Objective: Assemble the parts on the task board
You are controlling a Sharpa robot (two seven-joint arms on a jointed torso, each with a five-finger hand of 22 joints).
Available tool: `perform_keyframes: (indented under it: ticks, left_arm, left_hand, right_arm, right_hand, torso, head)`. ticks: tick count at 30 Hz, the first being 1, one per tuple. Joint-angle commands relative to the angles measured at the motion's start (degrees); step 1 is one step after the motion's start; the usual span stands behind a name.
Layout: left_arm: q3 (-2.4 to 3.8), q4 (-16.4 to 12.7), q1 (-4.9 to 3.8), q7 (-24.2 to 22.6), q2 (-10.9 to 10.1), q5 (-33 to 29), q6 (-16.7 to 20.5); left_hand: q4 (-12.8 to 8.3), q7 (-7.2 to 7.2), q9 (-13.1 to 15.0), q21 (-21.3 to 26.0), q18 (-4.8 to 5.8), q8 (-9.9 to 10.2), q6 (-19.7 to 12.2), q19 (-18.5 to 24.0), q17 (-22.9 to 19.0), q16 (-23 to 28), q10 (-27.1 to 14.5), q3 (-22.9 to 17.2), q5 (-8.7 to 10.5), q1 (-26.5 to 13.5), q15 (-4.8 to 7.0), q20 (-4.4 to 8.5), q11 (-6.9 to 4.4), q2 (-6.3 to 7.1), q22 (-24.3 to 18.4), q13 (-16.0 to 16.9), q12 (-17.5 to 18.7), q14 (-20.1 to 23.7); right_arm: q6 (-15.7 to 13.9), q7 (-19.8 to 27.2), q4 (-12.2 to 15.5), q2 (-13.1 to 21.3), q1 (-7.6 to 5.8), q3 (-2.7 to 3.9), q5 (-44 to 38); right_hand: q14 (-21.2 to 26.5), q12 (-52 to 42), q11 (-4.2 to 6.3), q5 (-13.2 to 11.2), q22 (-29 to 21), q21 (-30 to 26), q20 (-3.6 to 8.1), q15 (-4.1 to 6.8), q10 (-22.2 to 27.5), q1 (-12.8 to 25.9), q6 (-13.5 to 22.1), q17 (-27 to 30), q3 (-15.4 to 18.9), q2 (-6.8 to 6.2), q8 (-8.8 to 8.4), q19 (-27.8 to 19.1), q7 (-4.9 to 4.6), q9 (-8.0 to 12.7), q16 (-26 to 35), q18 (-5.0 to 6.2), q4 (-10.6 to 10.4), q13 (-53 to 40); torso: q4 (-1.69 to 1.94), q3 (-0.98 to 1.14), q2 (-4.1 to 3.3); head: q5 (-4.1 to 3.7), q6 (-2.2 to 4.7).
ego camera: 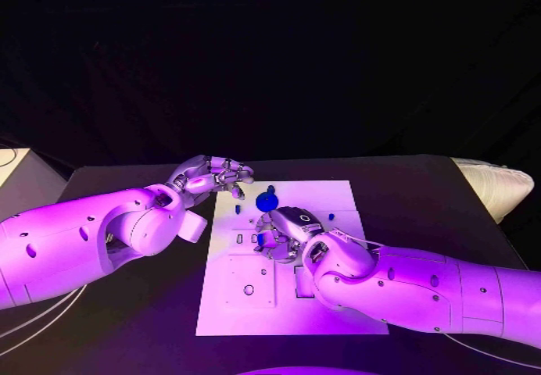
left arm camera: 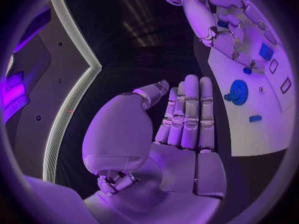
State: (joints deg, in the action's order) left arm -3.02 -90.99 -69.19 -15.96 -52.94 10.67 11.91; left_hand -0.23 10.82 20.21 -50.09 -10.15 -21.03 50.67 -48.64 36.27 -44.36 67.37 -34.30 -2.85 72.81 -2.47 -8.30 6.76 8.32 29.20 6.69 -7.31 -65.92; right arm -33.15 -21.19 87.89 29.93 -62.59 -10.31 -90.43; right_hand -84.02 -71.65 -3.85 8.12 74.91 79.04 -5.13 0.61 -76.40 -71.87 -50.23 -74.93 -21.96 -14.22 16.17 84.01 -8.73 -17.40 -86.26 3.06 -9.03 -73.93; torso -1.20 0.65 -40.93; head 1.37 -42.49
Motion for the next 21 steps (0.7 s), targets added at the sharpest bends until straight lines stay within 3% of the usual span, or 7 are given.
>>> perform_keyframes:
  ticks: [1, 8, 11, 12, 14, 17, 21]
  left_arm:
    - [0.01, 0.14, 0.01, 0.42, 0.05, 1.66, -1.07]
    - [0.01, 0.62, 0.01, 5.00, -0.19, 7.81, -0.53]
    - [0.01, 1.44, 0.00, 7.87, -0.25, 10.30, -0.81]
    - [0.01, 1.76, -0.01, 8.92, -0.27, 11.12, -0.99]
    - [0.01, 2.25, -0.02, 11.11, -0.35, 12.65, -1.50]
    - [0.02, 2.72, -0.05, 15.22, -0.58, 16.28, -2.85]
    - [0.04, 3.02, -0.16, 20.89, -0.58, 22.71, -5.16]
  left_hand:
    - [0.46, -0.01, 0.08, 0.28, -0.33, 0.41, -0.46, -0.08, 0.15, -0.11, -0.29, 0.14, -0.05, -0.38, -0.12, -0.37, -0.09, 0.30, -0.14, 0.15, -0.43, 0.28]
    - [3.26, -1.49, 0.18, 0.51, -0.43, 1.00, -1.14, -3.17, 2.42, -3.94, 3.46, 1.85, -0.16, -5.46, 1.27, 0.47, -1.88, 3.90, -1.18, 5.49, -8.49, -3.01]
    - [4.50, -2.00, 0.54, -0.93, -0.37, 0.88, -1.44, -5.27, 8.33, -10.69, 2.28, 2.86, -0.12, -6.91, 1.84, 1.26, -2.49, 4.28, -0.72, 12.44, -17.52, -5.76]
    - [4.97, -2.23, 0.88, -2.14, -0.31, 0.69, -1.71, -5.87, 12.46, -15.02, -1.52, 3.11, -0.23, -6.91, 1.66, 1.62, -2.78, 4.57, -0.12, 18.53, -24.95, -6.89]
    - [6.40, -2.23, 1.53, -4.45, -0.37, -0.41, -0.91, -7.38, 22.52, -23.88, -2.21, 3.66, -0.16, -8.03, 2.28, 1.95, -2.87, 4.19, 1.10, 23.19, -31.50, -11.84]
    - [8.04, -3.36, 4.15, -9.42, 0.48, -4.27, 1.79, -10.57, 28.12, -28.74, -3.80, 4.13, -0.18, -9.23, 2.99, 2.44, -3.73, 3.77, 7.35, 27.27, -37.30, -14.20]
    - [9.95, -4.49, 11.59, -11.82, 0.78, -11.00, -0.43, -10.75, 30.31, -30.66, -5.67, 3.31, -0.26, -9.95, 3.76, 3.11, -4.66, 3.30, 9.93, 29.97, -41.65, -14.88]
  right_arm:
    - [-3.32, 3.43, 0.93, 0.84, 0.02, 0.01, 1.13]
    - [-4.01, 17.73, 3.71, 4.21, -0.89, 0.19, 11.83]
    - [1.12, 24.31, 5.06, 6.23, -2.55, 0.37, 19.94]
    - [2.78, 25.63, 5.49, 6.96, -3.20, 0.40, 22.46]
    - [5.53, 27.29, 6.35, 8.48, -4.39, 0.44, 26.29]
    - [9.03, 28.64, 7.72, 11.19, -6.22, 0.48, 30.63]
    - [11.86, 29.29, 8.96, 14.96, -8.34, 0.50, 34.97]
  right_hand:
    - [-4.28, 0.25, -0.05, 0.14, 8.52, -0.26, -0.53, -0.27, 0.33, -0.61, 0.34, -8.37, 1.13, 0.20, -0.30, 0.34, 0.02, 0.13, 0.25, -0.31, -0.38, 0.14]
    - [-4.34, -0.39, -0.49, 2.50, 8.14, -1.26, -0.83, -0.63, 0.09, -4.21, 1.70, -8.62, 4.21, 1.98, -1.40, -0.08, -0.54, 0.93, 0.09, -0.11, -1.61, -0.22]
    - [-4.02, 0.38, -0.65, 4.39, 7.25, -3.00, -0.97, -0.79, 1.03, -5.65, 1.71, -7.79, 3.45, 2.35, -1.54, -1.00, -0.73, 1.10, 0.64, 0.28, -1.32, 0.42]
    - [-3.92, 0.48, -0.68, 5.05, 7.11, -3.32, -1.02, -0.83, 1.23, -6.04, 1.47, -7.56, 3.03, 2.51, -1.42, -1.18, -0.76, 1.09, 0.79, 0.34, -1.21, 0.51]
    - [-3.72, 1.33, -0.71, 5.18, 6.72, -4.10, -1.07, -0.87, 2.10, -6.35, 1.16, -7.09, 2.65, 2.47, -1.17, -1.62, -0.77, 1.06, 1.10, 0.51, -1.06, 1.25]
    - [-3.66, 1.44, -0.68, 5.36, 6.75, -4.15, -1.10, -0.87, 2.34, -6.73, 0.87, -7.05, 2.25, 2.31, -0.83, -1.66, -0.74, 0.99, 1.14, 0.50, -0.78, 1.39]
    - [-3.55, 1.67, -0.72, 5.61, 6.72, -4.28, -1.12, -0.89, 2.60, -7.13, 1.29, -6.81, 1.87, 2.19, -0.93, -1.74, -0.82, 1.09, 1.30, 0.52, -0.48, 1.63]
  torso:
    - [0.05, -0.02, 0.10]
    - [-0.19, -0.07, 0.59]
    - [-0.42, 0.01, 1.09]
    - [-0.48, 0.04, 1.31]
    - [-0.57, 0.13, 1.76]
    - [-0.65, 0.19, 2.34]
    - [-0.52, 0.23, 2.77]
  head:
    - [-0.01, 0.03]
    - [0.11, 0.26]
    - [0.72, 0.09]
    - [0.72, 0.03]
    - [0.60, -0.18]
    - [1.22, -0.64]
    - [1.72, -1.10]
